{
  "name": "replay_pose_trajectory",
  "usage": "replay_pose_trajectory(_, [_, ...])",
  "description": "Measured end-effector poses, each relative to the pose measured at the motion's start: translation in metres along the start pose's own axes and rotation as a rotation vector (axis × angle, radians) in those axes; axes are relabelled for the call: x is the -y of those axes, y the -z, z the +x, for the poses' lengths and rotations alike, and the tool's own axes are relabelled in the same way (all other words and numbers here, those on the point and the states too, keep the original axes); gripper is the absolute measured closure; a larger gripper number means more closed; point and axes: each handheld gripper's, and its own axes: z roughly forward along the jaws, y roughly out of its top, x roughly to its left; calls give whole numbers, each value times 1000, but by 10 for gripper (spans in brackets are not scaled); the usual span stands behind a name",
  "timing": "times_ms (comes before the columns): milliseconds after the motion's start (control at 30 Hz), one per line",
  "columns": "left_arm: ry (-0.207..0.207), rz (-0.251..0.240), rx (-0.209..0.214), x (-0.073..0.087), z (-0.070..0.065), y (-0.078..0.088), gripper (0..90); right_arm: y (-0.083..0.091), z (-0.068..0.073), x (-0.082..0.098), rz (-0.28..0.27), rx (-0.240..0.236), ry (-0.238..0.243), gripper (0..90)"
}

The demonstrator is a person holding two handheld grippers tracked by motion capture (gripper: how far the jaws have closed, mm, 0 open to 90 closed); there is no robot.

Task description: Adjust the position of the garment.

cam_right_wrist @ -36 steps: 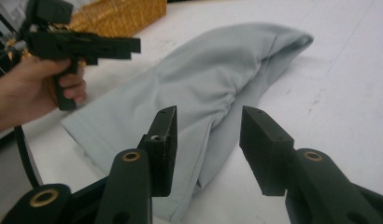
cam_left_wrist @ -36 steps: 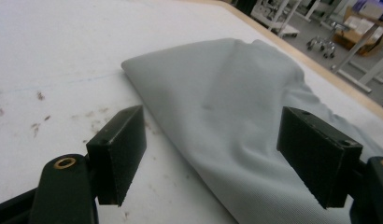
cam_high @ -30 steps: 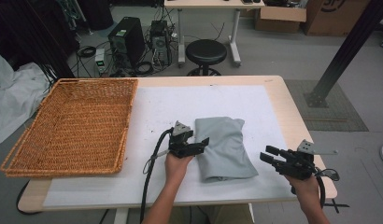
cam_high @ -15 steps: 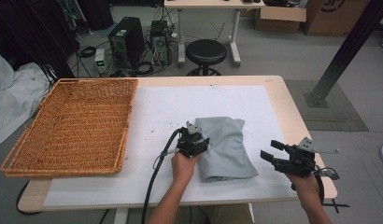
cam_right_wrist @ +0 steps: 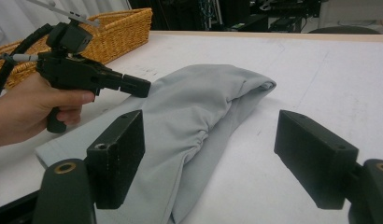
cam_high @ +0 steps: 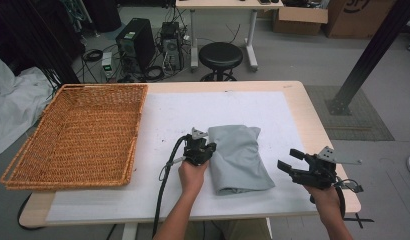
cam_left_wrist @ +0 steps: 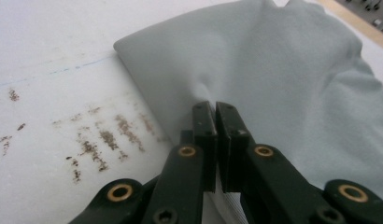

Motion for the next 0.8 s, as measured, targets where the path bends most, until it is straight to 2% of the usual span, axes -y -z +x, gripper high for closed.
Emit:
replay_pose_trajectory(33, [2, 0, -3, 0, 1, 0, 878, 0, 0, 0, 0, 0, -1, 239])
replay_pose_trajectory(100, [32, 12, 13, 0, 2, -1, 876, 0, 0, 0, -1, -2, -4, 240])
replay_pose_trajectory(133, [28, 12, 2, 1, 1, -1, 865, -1, 0, 0, 0, -2, -4, 240])
replay_pose_trajectory(167, [25, 8, -42, 1, -1, -1, 808, -1, 0, 0, 1, -3, -3, 239])
replay_pose_trajectory(200, [34, 12, -53, 2, -2, -2, 617, -2, 0, 1, 3, -4, -3, 239])
replay_pose_trajectory(233, [50, 20, -49, 2, 0, -2, 527, -2, 0, 1, 3, -4, -3, 240])
replay_pose_trajectory(300, [67, 3, -40, 4, 2, 0, 421, -2, 0, 1, 3, -5, -5, 240])
replay_pose_trajectory(367, [84, -6, -15, 8, 3, 3, 412, -3, 0, 2, 6, -5, -6, 240])
replay_pose_trajectory(433, [89, 30, 6, 11, 2, 0, 414, -4, -1, 2, 7, -7, -7, 240])
replay_pose_trajectory(467, [90, 29, 17, 13, -1, 0, 411, -4, -1, 3, 7, -8, -7, 240])
replay_pose_trajectory(500, [102, 39, 52, 13, -4, 1, 435, -5, -1, 3, 8, -9, -9, 241])
replay_pose_trajectory(533, [99, 52, 59, 15, -8, 1, 473, -5, -1, 3, 7, -9, -8, 242])
replay_pose_trajectory(567, [70, 49, 34, 18, -14, 1, 487, -5, -1, 2, 7, -8, -6, 242])
replay_pose_trajectory(600, [58, 50, 19, 19, -17, 2, 592, -5, -1, 2, 4, -9, -8, 242])
replay_pose_trajectory(700, [121, 67, 44, 19, -13, 0, 789, -6, -1, 2, 4, -10, -8, 242])
replay_pose_trajectory(733, [144, 74, 52, 17, -11, 0, 811, -5, 0, 2, 4, -10, -8, 242])
replay_pose_trajectory(800, [146, 76, 59, 16, -10, 0, 834, -5, 1, 2, 2, -10, -3, 243])
